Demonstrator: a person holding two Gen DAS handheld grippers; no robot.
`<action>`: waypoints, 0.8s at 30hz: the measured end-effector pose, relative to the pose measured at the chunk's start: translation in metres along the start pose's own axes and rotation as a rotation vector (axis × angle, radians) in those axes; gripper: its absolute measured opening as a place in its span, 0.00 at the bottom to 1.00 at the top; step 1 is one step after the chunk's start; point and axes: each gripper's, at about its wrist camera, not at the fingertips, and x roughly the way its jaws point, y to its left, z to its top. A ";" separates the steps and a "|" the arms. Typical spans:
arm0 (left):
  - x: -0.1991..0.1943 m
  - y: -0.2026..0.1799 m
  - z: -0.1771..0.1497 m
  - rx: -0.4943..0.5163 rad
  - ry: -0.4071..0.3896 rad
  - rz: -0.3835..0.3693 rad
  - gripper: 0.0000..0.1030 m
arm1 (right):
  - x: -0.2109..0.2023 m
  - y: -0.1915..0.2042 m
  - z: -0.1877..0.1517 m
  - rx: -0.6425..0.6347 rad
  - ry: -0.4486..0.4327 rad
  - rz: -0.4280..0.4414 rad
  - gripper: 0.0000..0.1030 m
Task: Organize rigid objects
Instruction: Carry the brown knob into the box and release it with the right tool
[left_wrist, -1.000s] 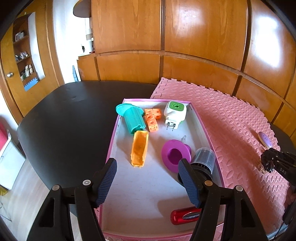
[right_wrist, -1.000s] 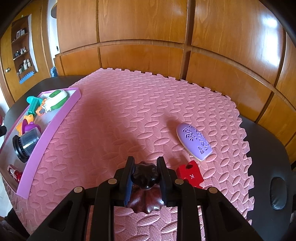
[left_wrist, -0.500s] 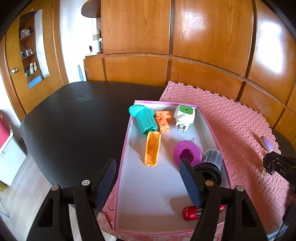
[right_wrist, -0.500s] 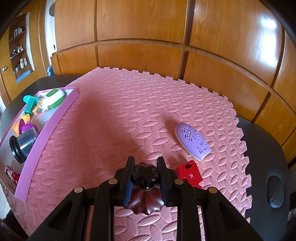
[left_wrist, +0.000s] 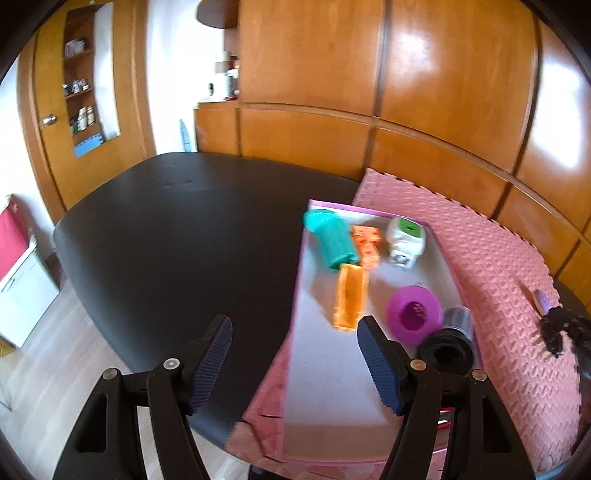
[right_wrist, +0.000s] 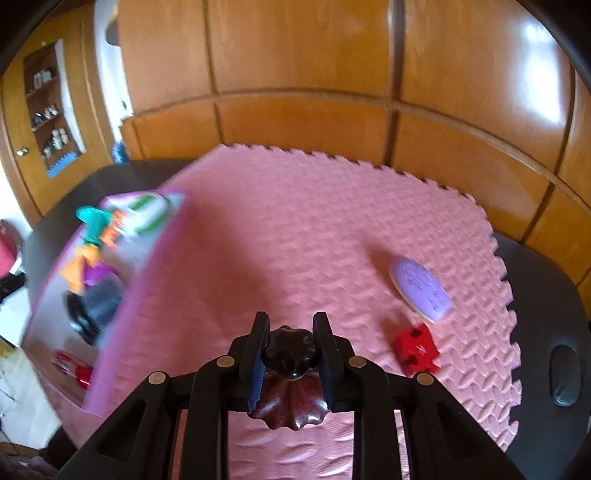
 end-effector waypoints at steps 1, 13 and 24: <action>0.000 0.006 0.000 -0.011 0.000 0.011 0.69 | -0.003 0.005 0.004 -0.006 -0.009 0.018 0.23; 0.002 0.057 -0.003 -0.112 0.003 0.098 0.69 | -0.021 0.151 0.025 -0.254 -0.046 0.394 0.23; 0.011 0.058 -0.011 -0.112 0.033 0.077 0.69 | 0.062 0.244 0.013 -0.433 0.074 0.341 0.23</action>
